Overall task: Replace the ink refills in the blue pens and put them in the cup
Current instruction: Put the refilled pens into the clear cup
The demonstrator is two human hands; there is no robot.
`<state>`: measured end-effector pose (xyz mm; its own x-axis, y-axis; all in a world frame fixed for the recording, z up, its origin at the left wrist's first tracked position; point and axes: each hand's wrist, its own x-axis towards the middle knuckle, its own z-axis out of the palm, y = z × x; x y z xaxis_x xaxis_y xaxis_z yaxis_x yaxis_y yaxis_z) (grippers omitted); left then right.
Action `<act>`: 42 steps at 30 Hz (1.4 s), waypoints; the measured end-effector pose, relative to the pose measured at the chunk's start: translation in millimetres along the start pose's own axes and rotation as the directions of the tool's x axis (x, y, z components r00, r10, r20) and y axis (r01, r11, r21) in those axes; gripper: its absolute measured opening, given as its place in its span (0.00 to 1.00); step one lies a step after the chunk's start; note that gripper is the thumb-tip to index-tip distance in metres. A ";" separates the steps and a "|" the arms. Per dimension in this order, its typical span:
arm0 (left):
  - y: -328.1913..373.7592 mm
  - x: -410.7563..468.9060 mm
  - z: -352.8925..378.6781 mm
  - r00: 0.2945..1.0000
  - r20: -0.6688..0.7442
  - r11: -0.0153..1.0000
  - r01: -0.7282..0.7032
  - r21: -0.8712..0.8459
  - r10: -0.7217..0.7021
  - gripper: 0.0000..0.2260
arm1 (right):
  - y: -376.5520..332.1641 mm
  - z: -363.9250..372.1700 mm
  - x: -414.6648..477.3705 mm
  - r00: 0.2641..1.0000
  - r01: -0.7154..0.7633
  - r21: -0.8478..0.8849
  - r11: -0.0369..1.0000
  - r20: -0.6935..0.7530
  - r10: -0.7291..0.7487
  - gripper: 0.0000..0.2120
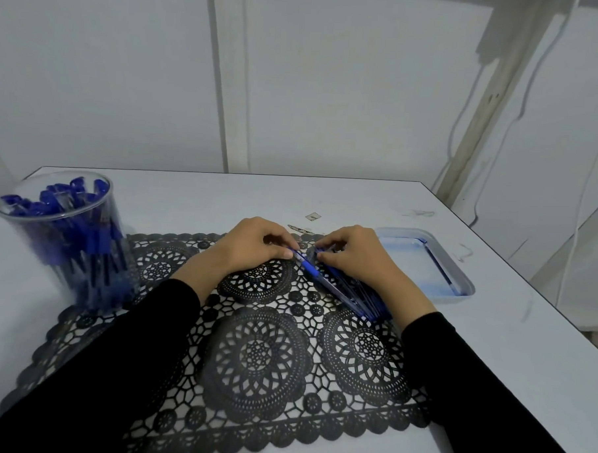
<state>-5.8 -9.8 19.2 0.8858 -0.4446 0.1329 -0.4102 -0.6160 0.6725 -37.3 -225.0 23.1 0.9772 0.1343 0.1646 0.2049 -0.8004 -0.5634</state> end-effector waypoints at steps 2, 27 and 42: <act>-0.6 -5.4 -4.6 1.000 0.003 0.999 0.012 -0.044 -0.012 0.07 | -3.4 1.3 -1.1 1.000 0.002 -0.014 1.000 0.003 -0.002 0.09; 110.5 -141.4 -142.3 0.501 -0.847 0.950 -0.310 0.019 0.180 0.06 | -191.4 -23.6 3.6 0.834 0.519 0.748 0.412 -0.548 -0.056 0.07; 23.8 -185.4 -193.4 0.466 -0.851 0.962 -0.002 0.274 0.243 0.08 | -268.0 51.2 14.5 0.870 0.493 0.748 0.444 -0.437 -0.228 0.08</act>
<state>-137.7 183.8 151.4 0.4977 0.1962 0.8449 -0.4555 -0.7698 0.4471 -75.2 21.4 135.1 0.7789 0.0435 0.6256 0.6143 0.1479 -0.7751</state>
